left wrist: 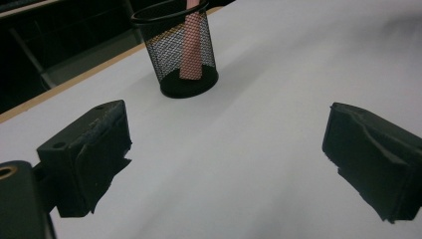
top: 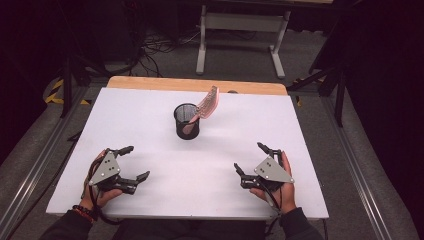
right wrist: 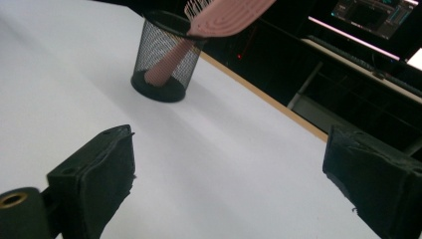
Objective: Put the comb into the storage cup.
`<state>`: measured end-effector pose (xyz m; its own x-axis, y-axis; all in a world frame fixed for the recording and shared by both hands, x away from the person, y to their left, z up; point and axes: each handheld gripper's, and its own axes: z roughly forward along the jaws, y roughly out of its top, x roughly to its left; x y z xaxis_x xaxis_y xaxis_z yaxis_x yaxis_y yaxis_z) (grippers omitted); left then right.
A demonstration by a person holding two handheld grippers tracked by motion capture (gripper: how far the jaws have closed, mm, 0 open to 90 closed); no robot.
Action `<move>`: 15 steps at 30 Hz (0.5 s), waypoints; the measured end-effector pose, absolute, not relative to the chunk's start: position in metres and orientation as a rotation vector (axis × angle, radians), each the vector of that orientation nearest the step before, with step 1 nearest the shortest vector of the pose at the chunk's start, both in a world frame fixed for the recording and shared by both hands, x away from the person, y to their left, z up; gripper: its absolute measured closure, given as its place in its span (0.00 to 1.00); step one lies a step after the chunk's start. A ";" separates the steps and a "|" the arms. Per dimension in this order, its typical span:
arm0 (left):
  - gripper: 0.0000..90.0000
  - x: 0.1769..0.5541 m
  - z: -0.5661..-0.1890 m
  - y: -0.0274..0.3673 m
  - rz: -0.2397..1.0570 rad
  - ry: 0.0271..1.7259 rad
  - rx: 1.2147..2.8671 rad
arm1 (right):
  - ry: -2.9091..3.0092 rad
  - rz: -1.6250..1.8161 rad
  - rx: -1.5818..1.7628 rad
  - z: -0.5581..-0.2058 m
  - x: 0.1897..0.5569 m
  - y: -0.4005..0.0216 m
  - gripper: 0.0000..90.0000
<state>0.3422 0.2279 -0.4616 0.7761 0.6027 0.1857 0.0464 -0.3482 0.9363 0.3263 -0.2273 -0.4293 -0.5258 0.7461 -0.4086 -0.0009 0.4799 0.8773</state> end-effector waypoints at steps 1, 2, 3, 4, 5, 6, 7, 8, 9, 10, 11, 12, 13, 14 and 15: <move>0.06 0.342 -0.461 0.228 0.626 0.500 1.850 | 1.882 1.113 0.628 -0.431 0.326 -0.229 0.08; 0.06 0.342 -0.461 0.228 0.633 0.499 1.847 | 1.891 1.117 0.638 -0.432 0.325 -0.231 0.09; 0.06 0.342 -0.461 0.228 0.630 0.496 1.845 | 1.899 1.119 0.645 -0.434 0.324 -0.234 0.09; 0.06 0.342 -0.461 0.228 0.620 0.497 1.842 | 1.894 1.115 0.653 -0.436 0.324 -0.236 0.09; 0.06 0.342 -0.461 0.227 0.619 0.499 1.847 | 1.896 1.118 0.660 -0.438 0.323 -0.239 0.09; 0.06 0.342 -0.461 0.227 0.617 0.495 1.850 | 1.906 1.121 0.672 -0.441 0.323 -0.241 0.08; 0.06 0.342 -0.461 0.227 0.612 0.494 1.849 | 1.913 1.114 0.682 -0.444 0.323 -0.245 0.08; 0.06 0.342 -0.461 0.227 0.609 0.496 1.848 | 1.913 1.101 0.681 -0.446 0.322 -0.246 0.08; 0.06 0.342 -0.461 0.226 0.610 0.496 1.849 | 1.917 1.084 0.680 -0.447 0.322 -0.249 0.07; 0.06 0.342 -0.461 0.226 0.610 0.496 1.849 | 1.917 1.084 0.680 -0.447 0.322 -0.249 0.07; 0.06 0.343 -0.462 0.226 0.597 0.501 1.847 | 1.910 1.088 0.700 -0.451 0.320 -0.256 0.06; 0.06 0.343 -0.462 0.227 0.609 0.500 1.848 | 1.908 1.090 0.710 -0.452 0.320 -0.258 0.06; 0.06 0.343 -0.462 0.227 0.607 0.494 1.842 | 1.908 1.087 0.718 -0.453 0.319 -0.261 0.05; 0.06 0.343 -0.462 0.227 0.606 0.495 1.842 | 1.907 1.078 0.726 -0.455 0.319 -0.264 0.05; 0.06 0.342 -0.461 0.227 0.609 0.496 1.843 | 1.906 1.076 0.733 -0.456 0.319 -0.265 0.04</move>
